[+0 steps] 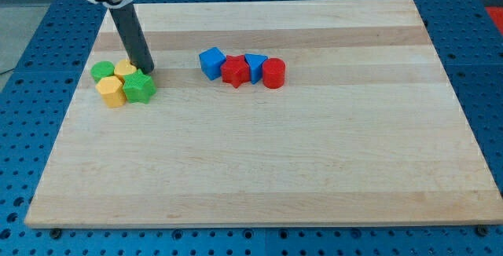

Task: Push the group of blocks to the left

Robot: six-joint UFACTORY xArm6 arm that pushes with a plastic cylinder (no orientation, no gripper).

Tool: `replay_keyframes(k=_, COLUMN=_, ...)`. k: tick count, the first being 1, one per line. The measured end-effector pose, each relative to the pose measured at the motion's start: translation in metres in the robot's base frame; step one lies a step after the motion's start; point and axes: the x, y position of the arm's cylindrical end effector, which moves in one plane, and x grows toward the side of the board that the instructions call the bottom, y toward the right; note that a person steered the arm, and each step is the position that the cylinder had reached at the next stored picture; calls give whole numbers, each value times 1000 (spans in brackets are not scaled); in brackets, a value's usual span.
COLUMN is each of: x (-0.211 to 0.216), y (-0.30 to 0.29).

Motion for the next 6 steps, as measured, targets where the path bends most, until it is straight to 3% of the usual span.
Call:
replay_keyframes(k=3, x=20, y=51)
replay_keyframes(k=6, x=42, y=40)
